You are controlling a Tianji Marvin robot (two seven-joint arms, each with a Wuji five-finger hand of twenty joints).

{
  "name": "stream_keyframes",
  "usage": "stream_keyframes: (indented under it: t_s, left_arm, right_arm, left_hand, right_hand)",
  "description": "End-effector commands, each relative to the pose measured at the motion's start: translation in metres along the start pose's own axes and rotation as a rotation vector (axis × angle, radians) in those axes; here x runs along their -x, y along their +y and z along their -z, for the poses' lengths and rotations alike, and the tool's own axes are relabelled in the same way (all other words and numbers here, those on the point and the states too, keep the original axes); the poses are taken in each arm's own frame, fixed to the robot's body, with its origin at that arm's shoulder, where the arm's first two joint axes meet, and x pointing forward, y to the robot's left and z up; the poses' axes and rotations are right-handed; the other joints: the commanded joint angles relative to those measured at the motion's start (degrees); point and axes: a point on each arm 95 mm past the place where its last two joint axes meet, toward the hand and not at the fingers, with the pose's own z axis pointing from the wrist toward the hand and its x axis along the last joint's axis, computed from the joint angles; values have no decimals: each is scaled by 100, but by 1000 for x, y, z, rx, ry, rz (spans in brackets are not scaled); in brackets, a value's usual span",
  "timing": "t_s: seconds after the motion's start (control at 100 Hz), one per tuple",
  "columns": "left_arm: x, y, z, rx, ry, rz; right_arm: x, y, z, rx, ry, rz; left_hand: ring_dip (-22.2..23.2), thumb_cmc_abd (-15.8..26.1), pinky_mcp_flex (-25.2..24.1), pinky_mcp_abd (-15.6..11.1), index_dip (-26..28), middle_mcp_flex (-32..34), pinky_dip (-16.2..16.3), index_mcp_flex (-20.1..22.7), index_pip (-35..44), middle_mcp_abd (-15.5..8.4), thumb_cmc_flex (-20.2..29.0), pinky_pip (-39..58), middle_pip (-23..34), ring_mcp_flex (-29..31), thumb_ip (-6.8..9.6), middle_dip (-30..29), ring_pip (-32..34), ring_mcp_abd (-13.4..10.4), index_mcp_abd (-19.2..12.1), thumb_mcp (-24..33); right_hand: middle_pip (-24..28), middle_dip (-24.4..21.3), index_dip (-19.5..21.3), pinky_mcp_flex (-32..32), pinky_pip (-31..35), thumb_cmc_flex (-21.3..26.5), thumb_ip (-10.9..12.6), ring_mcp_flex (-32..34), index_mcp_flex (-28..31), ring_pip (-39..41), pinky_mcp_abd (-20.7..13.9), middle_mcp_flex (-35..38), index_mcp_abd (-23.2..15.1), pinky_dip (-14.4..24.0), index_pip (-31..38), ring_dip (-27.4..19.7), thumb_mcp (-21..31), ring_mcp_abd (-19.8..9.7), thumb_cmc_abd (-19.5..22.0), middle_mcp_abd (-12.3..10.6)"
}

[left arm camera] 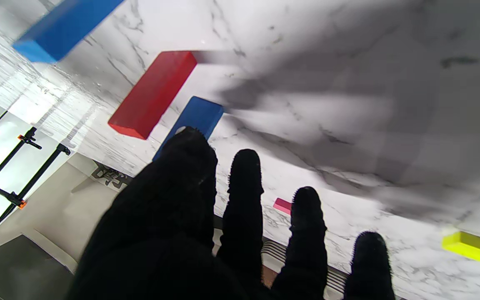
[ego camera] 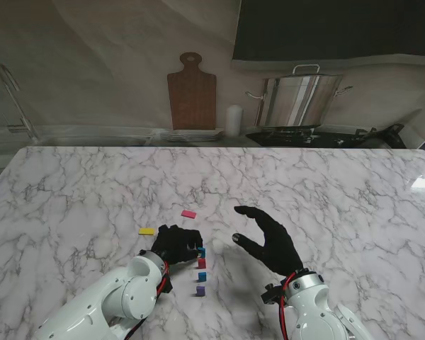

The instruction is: Arrange dominoes in a row

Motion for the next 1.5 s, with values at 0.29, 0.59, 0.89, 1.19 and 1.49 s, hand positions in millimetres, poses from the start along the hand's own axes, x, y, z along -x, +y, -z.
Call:
stream_keyframes:
  t_s: [0.29,0.59,0.89,1.19,1.49]
  left_arm:
    - [-2,3,1,18,6,3]
    - [-2,2,1,20,6,0]
    - [-1,2,2,28,9,-5]
    - [-1,1,2,28,11,-11]
    - [-1,2,3,26,11,-13]
  right_arm:
    - [0,-1,1,-3,-8,-2]
    - [0,-1,1,-4,-9,-1]
    - [0,-1,2,-5,-9,0]
    - [0,-1,2,-5,-8,1]
    - [0,-1,2,-6,-9,0]
  left_hand:
    - [74,20,-115,-87,250,-127,194,146,470,-2,-13,-145,204,-118,93,-59,-8,84,-176,-192]
    - [77,-44,-113,-93,73,-240,223,-20,266,4,-26,-167,239,-163,110,-109,-14,94,-88,-192]
    - [63,-105,-117,-95,-206,-380,238,-33,-182,44,-14,-209,235,-218,107,-252,-53,107,-97,-140]
    - [64,-116,-123,-97,-81,-407,249,71,-96,66,-31,-240,273,-237,98,-304,-60,117,-146,-108]
    - [80,-72,-138,-91,331,-419,293,227,596,74,-109,-305,369,-260,94,-321,-56,137,-300,-153]
  right_hand:
    - [78,36,77,14,48,157,127,70,-98,-27,-15,-55,-55,70,65,-59,108,-104,98,-14]
    - [81,37,77,15,49,157,126,73,-98,-26,-11,-53,-58,71,65,-58,111,-91,86,-23]
    - [80,37,76,16,48,161,125,78,-104,-24,-11,-54,-55,71,65,-57,118,-98,80,-19]
    - [81,37,75,18,48,165,123,75,-108,-26,-11,-55,-50,71,62,-58,127,-97,74,-21]
    - [77,35,75,17,47,162,124,78,-111,-25,-7,-63,-51,71,61,-57,130,-98,84,-21]
